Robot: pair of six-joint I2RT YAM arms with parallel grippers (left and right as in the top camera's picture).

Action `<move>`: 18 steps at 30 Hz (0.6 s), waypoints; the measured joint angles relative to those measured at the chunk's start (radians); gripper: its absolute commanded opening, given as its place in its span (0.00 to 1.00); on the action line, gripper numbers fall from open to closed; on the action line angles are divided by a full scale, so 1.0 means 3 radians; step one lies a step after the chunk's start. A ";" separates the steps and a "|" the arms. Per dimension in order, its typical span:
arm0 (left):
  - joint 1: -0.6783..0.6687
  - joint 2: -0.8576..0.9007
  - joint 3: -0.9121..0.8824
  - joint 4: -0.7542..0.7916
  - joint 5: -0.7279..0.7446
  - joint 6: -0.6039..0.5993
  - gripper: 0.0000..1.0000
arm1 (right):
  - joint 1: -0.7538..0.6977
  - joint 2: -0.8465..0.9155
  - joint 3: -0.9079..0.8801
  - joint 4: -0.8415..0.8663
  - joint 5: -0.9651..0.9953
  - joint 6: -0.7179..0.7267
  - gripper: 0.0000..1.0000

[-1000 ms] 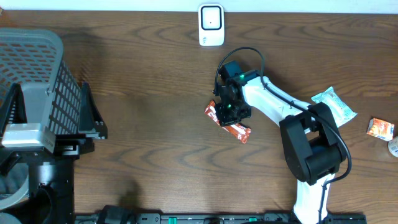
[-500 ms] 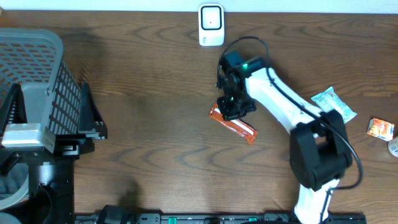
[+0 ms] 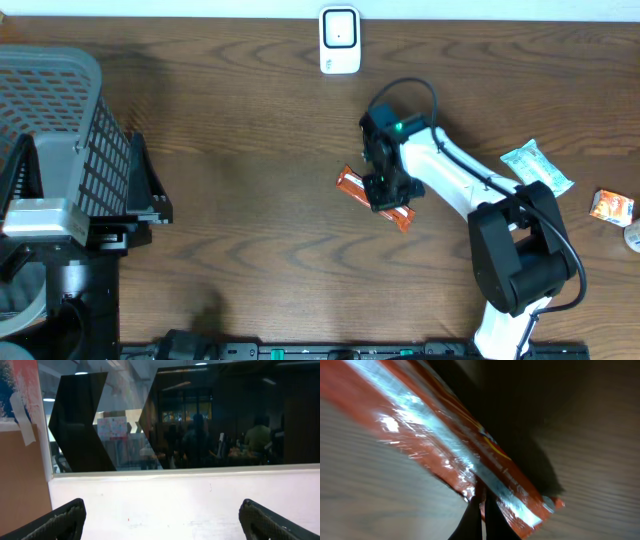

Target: Scan the item barcode

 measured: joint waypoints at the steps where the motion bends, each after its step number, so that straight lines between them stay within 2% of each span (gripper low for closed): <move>1: 0.0000 0.0000 0.0000 0.0000 0.0000 0.0000 0.98 | 0.0000 0.0000 -0.0066 0.0033 0.0000 0.0013 0.01; 5: 0.0000 0.0000 0.0000 -0.0001 0.0000 0.0000 0.98 | 0.0000 0.0000 -0.0154 -0.0004 -0.0001 0.0036 0.01; 11: 0.0000 0.0000 0.0000 0.0000 0.0000 0.0000 0.98 | 0.0000 -0.0050 0.0050 -0.0356 0.0000 0.0047 0.01; 18: 0.0000 0.0000 0.0000 0.0000 0.0000 0.0000 0.98 | 0.0000 -0.0530 0.0202 -0.0506 0.0090 0.0048 0.01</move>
